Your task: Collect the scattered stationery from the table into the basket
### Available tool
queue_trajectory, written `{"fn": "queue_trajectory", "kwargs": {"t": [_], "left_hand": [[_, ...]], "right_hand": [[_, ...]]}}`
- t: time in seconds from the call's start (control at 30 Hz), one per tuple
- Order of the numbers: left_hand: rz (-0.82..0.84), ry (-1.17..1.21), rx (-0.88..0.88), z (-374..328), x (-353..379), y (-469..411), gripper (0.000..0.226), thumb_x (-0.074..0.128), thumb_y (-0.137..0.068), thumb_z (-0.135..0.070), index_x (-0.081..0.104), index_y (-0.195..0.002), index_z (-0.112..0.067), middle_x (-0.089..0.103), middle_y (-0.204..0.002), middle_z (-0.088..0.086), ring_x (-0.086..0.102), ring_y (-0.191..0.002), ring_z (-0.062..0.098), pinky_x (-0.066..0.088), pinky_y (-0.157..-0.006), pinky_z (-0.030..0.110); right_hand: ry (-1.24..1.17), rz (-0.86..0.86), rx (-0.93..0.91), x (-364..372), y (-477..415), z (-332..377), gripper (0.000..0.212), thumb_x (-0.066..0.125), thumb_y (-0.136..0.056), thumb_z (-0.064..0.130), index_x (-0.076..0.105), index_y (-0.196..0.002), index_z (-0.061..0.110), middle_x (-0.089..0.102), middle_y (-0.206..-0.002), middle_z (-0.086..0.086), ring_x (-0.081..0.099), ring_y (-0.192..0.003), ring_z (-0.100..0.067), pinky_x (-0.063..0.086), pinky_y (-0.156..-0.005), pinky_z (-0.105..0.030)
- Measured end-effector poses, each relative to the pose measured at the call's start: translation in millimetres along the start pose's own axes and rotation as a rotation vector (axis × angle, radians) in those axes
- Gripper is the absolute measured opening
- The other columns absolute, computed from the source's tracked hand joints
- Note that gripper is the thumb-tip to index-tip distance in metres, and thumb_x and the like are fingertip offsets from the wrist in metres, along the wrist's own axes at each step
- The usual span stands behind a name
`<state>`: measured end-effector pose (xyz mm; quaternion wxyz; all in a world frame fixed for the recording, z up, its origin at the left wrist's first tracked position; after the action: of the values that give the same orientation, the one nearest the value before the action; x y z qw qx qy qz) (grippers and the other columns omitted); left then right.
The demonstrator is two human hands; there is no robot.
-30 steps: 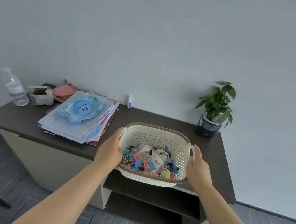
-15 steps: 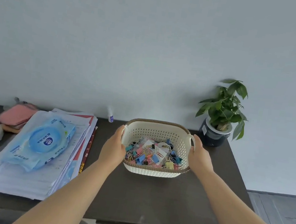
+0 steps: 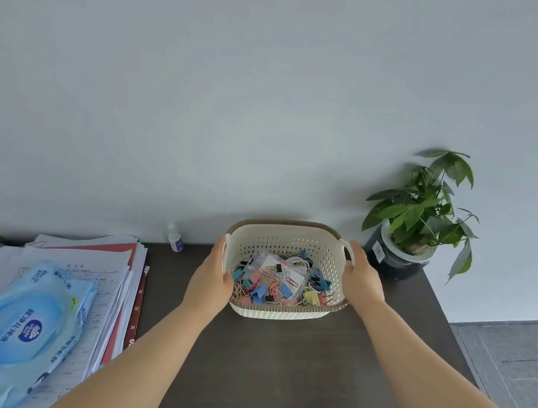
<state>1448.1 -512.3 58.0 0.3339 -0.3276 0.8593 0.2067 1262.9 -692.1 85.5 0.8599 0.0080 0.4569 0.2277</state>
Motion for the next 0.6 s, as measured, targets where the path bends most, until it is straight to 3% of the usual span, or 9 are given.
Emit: {"fn": "queue_trajectory", "kwargs": {"t": [0.13, 0.37, 0.47, 0.53, 0.6], "left_hand": [[0.006, -0.020, -0.013, -2.2, 2.6, -10.6, 0.074, 0.049, -0.091, -0.006, 0.006, -0.148, -0.028, 0.050, -0.134, 0.006, 0.064, -0.088, 0.018, 0.058, -0.065, 0.033], [-0.013, -0.061, -0.054, -3.3, 7.9, -15.5, 0.073, 0.051, -0.091, -0.013, 0.005, -0.145, -0.032, 0.050, -0.132, 0.005, 0.065, -0.084, 0.018, 0.059, -0.066, 0.035], [0.015, -0.112, -0.038, -12.3, -0.8, -10.6, 0.077, 0.054, -0.091, -0.023, 0.000, -0.146, -0.027, 0.037, -0.145, 0.007, 0.056, -0.113, 0.026, 0.054, -0.086, 0.043], [-0.023, -0.171, -0.037, -31.4, -19.5, -3.3, 0.081, 0.054, -0.091, -0.030, -0.003, -0.148, -0.020, 0.020, -0.153, 0.009, 0.030, -0.137, 0.029, 0.036, -0.107, 0.044], [-0.087, -0.193, 0.050, -55.0, -51.6, 13.4, 0.080, 0.052, -0.091, -0.034, -0.001, -0.148, -0.018, 0.006, -0.157, 0.006, 0.009, -0.144, 0.024, 0.019, -0.114, 0.040]], "right_hand": [[-0.004, -0.007, -0.014, 1.6, -16.3, 4.0, 0.048, 0.033, -0.097, 0.012, 0.029, -0.143, 0.023, 0.057, -0.119, -0.025, 0.056, -0.103, -0.042, 0.045, -0.084, -0.043], [0.007, 0.095, -0.030, -5.4, -23.5, 7.9, 0.050, 0.033, -0.097, 0.008, 0.023, -0.145, 0.020, 0.055, -0.122, -0.025, 0.056, -0.105, -0.041, 0.045, -0.087, -0.046], [0.073, 0.233, -0.036, -16.6, -18.4, 9.6, 0.065, 0.041, -0.097, 0.023, 0.001, -0.149, 0.019, 0.049, -0.134, -0.023, 0.057, -0.109, -0.036, 0.047, -0.089, -0.041], [0.196, 0.294, -0.110, -34.2, -5.8, 18.0, 0.077, 0.045, -0.095, 0.033, -0.010, -0.148, 0.020, 0.030, -0.150, -0.016, 0.046, -0.126, -0.034, 0.041, -0.099, -0.040], [0.226, 0.397, -0.226, -70.3, 18.7, 25.4, 0.080, 0.046, -0.095, 0.038, -0.012, -0.147, 0.025, 0.016, -0.157, -0.006, 0.027, -0.139, -0.030, 0.026, -0.111, -0.040]]}}
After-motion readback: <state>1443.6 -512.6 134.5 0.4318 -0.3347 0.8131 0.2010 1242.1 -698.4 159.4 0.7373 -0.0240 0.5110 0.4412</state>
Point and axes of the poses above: each hand's wrist, its own y-axis away from the middle knuckle, its own x-axis out of the palm, z = x × y, the point moved 1 cm from there along -y, towards the middle knuckle
